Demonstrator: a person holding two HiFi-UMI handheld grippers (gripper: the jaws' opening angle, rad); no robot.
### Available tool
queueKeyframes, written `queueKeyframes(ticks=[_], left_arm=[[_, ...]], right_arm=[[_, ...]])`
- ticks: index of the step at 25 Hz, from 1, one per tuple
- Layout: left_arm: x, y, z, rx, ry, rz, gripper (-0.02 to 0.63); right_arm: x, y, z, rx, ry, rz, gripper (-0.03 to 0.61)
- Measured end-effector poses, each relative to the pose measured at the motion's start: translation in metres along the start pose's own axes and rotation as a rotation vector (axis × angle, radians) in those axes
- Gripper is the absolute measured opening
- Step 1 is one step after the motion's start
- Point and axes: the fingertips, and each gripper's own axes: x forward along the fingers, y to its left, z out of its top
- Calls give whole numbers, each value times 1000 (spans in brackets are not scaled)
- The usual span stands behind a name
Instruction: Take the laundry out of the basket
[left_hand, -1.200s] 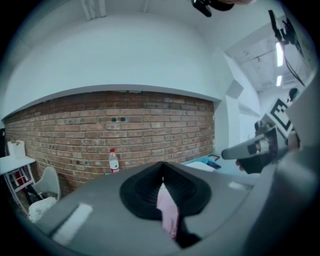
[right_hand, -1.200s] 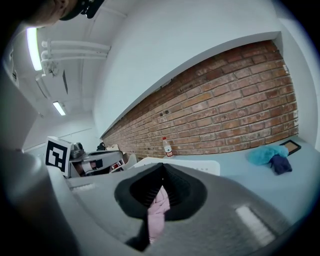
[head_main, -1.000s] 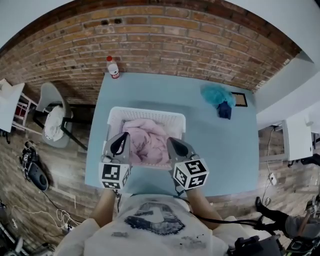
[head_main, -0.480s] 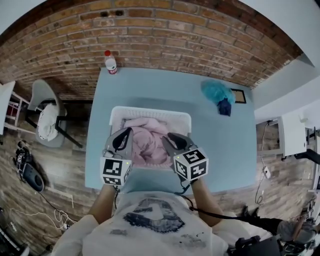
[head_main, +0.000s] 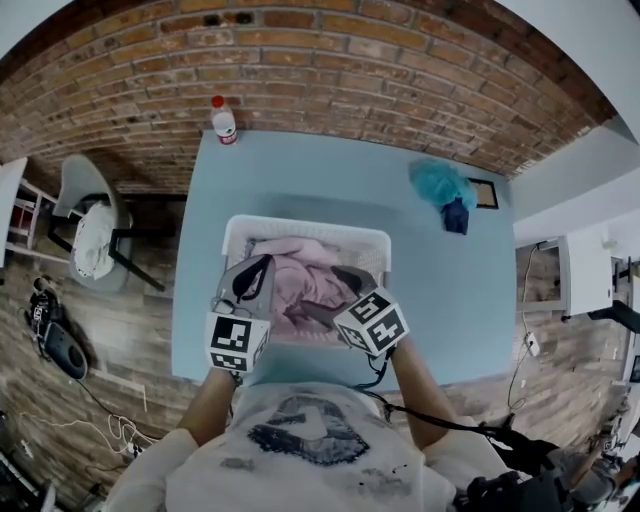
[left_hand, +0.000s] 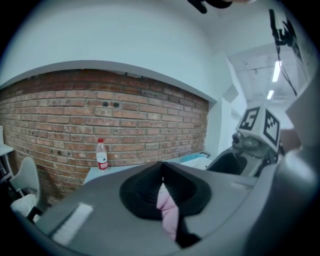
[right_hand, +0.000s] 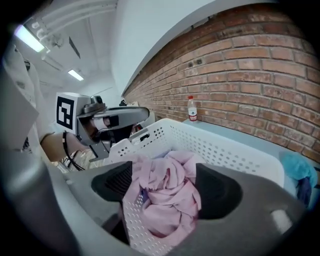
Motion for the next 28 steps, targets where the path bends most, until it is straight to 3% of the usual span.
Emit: queueKeyframes(ticks=[6,14,28], left_arm=[[7,10,-2,-5,11,-2,-8],[12,13,-1,-26,18,-15,-8],[19,24,-10,-18,74,-11,-8]], right_arm=[[21,-3,-6,-46,85,49,451],[55,-2,-36,-165,285,101,453],[113,-18,-73,-230,402,134,453]])
